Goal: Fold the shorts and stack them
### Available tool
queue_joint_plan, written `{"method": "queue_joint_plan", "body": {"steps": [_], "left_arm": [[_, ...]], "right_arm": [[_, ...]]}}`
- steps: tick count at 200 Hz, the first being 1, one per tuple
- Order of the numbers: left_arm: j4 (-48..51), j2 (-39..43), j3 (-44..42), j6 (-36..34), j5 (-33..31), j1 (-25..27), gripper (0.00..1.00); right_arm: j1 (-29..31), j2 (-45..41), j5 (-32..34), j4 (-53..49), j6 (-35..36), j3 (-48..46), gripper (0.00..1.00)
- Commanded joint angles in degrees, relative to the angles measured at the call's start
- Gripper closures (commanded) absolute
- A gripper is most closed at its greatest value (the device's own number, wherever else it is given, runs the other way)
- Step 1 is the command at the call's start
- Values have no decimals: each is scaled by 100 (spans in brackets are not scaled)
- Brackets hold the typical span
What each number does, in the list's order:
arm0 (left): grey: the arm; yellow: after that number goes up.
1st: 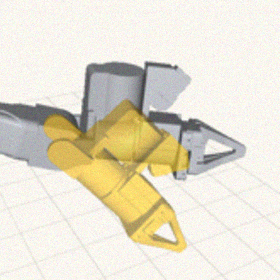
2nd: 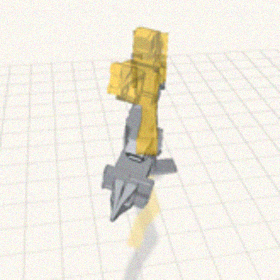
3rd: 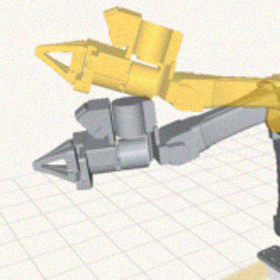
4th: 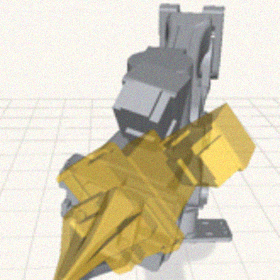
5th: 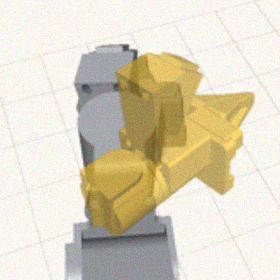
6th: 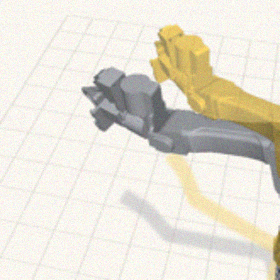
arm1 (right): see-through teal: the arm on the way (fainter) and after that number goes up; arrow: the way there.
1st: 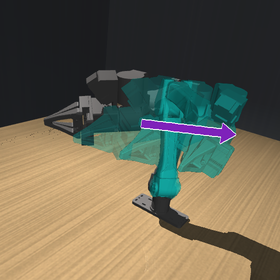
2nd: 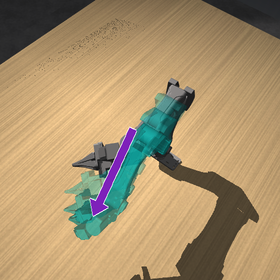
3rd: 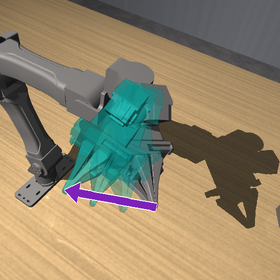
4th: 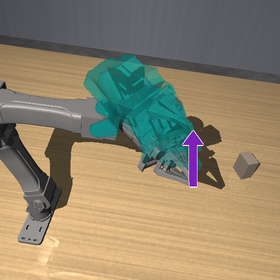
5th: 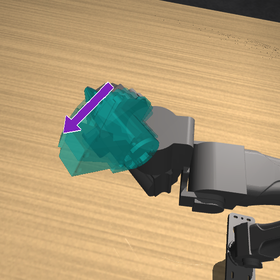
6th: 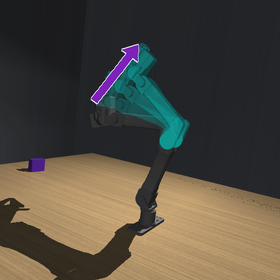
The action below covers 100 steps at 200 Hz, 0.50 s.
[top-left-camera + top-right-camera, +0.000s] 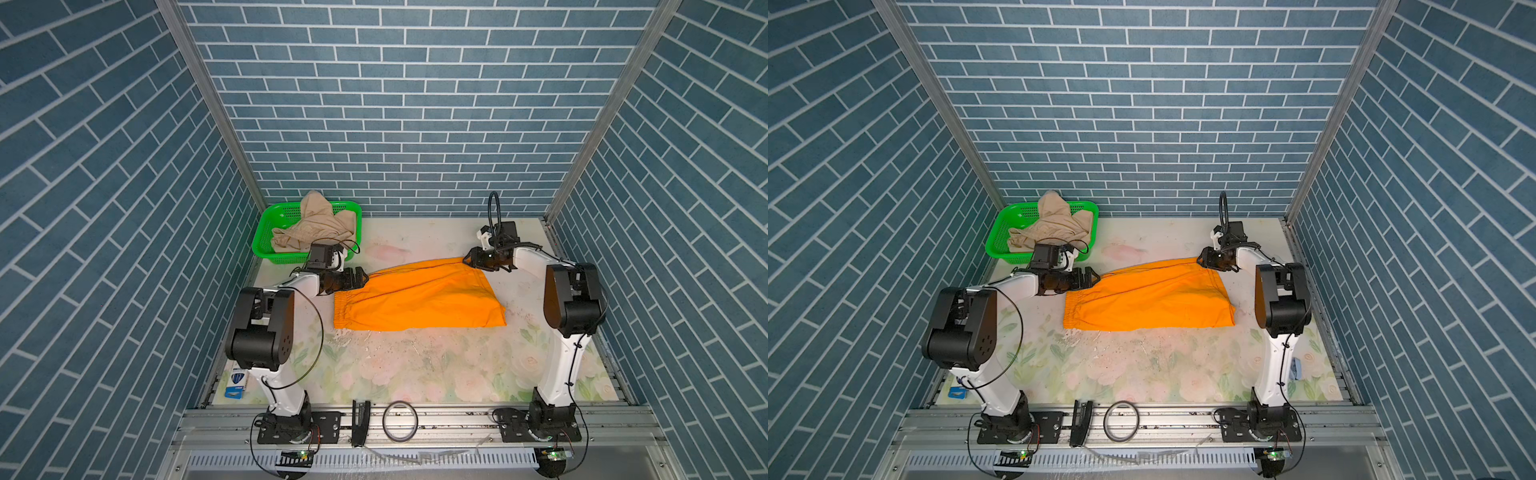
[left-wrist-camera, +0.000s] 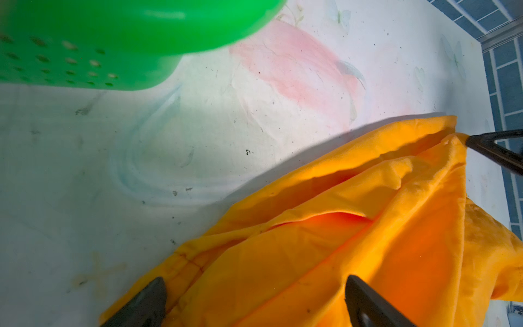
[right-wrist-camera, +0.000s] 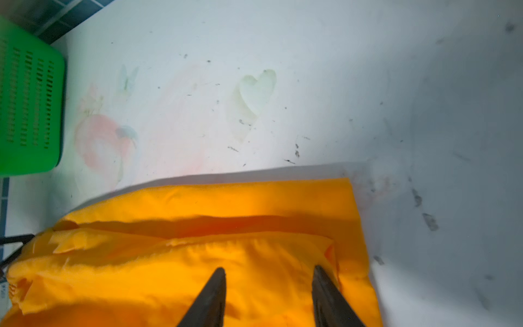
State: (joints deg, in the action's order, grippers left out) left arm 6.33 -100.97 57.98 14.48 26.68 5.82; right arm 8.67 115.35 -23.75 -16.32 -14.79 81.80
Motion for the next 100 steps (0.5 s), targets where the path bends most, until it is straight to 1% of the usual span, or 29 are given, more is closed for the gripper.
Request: {"method": "queue_joint_plan", "body": {"steps": [1,13,23,34,51,65,78,84,92,100], "left_arm": [[415,404,201,-141,-222,6,0],[746,588,315,-135,-442,6,0],[1126,743,453,-121,-697,6,0],[1608,946,630,-97,-1015,2,0],[2099,1432,756,-13,-1384,-7,0],[2362,1922,768,110,-1531,-74,0],[2573,2370,716,272,-1531,-223,0],[2644,2587,664,336,-1474,-327,0],[2739,2851,578,396,-1433,-470,0],[2850,3119,488,434,-1469,-583,0]], "right_arm": [[-7,-1066,247,-501,184,-233,45],[69,-1552,277,-657,143,-537,44],[299,-1945,336,-790,274,-797,43],[709,-2347,602,-958,518,-1054,43],[1541,-2807,1028,-976,890,-1447,43],[2290,-3110,1363,-679,1092,-1827,42],[2899,-3293,1752,-150,1225,-2184,42],[3138,-3329,1836,114,1308,-2311,42],[3503,-3316,2122,414,1398,-2399,42],[3818,-3252,2191,626,1530,-2399,42]]}}
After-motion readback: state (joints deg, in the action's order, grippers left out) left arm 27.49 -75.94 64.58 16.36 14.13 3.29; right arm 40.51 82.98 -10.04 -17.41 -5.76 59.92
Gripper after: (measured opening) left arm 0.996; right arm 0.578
